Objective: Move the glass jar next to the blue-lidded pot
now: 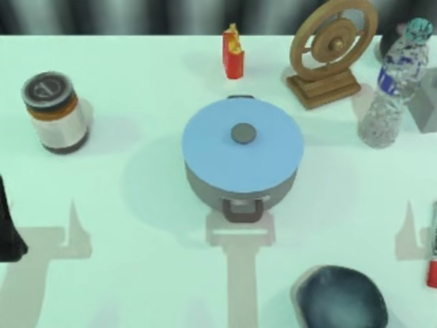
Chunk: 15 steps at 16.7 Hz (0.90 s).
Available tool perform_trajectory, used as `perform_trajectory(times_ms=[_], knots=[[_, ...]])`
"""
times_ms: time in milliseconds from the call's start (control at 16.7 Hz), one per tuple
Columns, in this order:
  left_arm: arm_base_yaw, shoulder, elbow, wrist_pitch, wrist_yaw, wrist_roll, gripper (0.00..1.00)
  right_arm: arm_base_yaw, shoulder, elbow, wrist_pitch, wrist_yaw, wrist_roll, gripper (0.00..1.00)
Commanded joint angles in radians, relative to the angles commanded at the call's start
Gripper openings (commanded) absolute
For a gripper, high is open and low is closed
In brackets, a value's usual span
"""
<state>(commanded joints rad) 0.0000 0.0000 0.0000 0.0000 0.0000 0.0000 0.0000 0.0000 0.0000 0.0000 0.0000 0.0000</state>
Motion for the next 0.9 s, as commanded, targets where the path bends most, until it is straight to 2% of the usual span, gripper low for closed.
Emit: perform_trajectory(times_ms=[420,900], knots=[[0.003,0.120,0.105,-0.075,-0.005,0.035,1.00,0.000,0.000,0.000,0.000,0.000,0.000,1.00],[-0.006,0.681,0.606,-0.423,-0.003,0.204,1.00,0.000,0.000,0.000,0.000,0.000,0.000,1.00]])
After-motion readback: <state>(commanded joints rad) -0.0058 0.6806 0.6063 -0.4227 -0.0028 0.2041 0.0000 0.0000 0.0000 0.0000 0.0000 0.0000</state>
